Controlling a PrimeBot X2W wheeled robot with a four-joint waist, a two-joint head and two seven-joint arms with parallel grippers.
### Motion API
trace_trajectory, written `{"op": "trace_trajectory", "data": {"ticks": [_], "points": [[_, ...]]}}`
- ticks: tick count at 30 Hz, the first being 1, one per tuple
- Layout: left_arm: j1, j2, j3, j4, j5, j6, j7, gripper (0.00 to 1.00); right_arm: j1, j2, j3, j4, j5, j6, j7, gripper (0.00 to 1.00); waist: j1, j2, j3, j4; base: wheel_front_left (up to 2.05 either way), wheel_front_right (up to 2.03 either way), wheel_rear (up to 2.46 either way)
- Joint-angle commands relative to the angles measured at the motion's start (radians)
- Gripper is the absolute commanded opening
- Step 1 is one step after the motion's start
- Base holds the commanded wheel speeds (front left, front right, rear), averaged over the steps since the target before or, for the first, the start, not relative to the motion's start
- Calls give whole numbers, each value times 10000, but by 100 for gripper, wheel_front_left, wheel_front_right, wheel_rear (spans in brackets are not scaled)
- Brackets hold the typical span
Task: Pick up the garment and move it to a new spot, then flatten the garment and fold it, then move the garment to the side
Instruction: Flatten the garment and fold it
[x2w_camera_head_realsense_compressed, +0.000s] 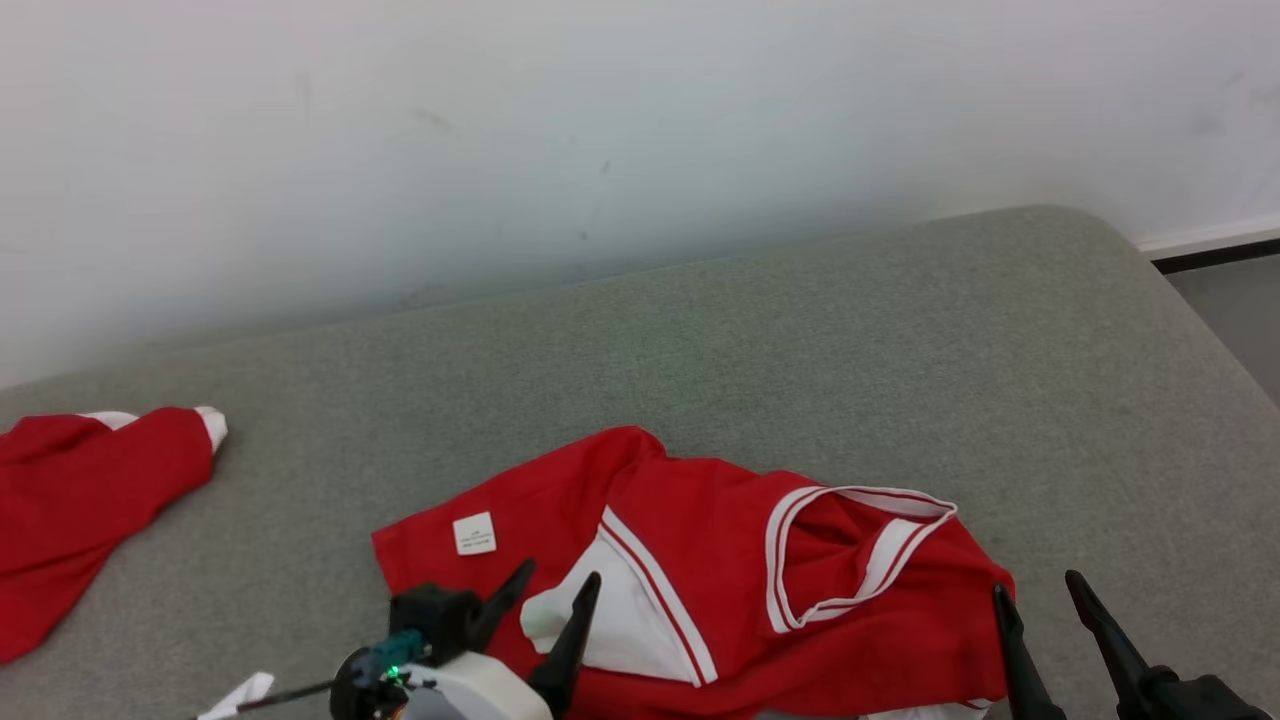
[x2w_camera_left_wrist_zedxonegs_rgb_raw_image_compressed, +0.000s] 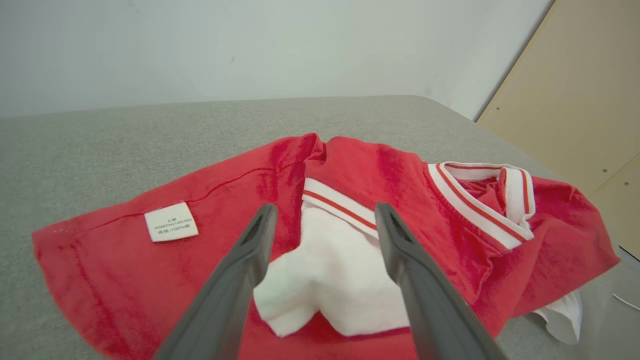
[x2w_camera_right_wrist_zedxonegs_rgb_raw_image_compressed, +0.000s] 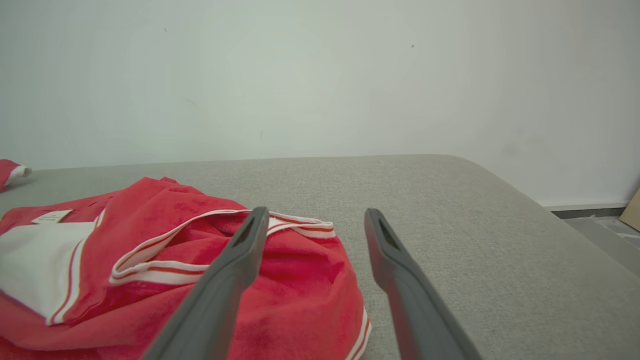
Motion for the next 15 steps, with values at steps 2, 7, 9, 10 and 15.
{"op": "trace_trajectory", "data": {"ticks": [2,7,9,10,15], "points": [[-384,148,93,451,-407,-23,479,100,-134,-17,7,29,23,-21,8,100,0,-1,151,-321,0,0,0],[-985,630,45,1276,-1023,-24,1709,100,-193,17,7,56,41,-21,8,100,0,-1,263,-709,0,0,0],[-1058,688,57,1549,-1393,-26,2215,100,-203,26,-11,52,46,-21,8,100,0,-1,300,-813,0,0,0],[-1084,702,49,1591,-1585,-27,2418,100,-209,22,-18,54,55,-21,8,100,0,-1,323,-859,0,0,0],[-969,904,-247,1653,-2355,-27,3254,100,-244,50,-79,62,82,-21,8,100,0,-1,397,-971,0,0,0]]}}
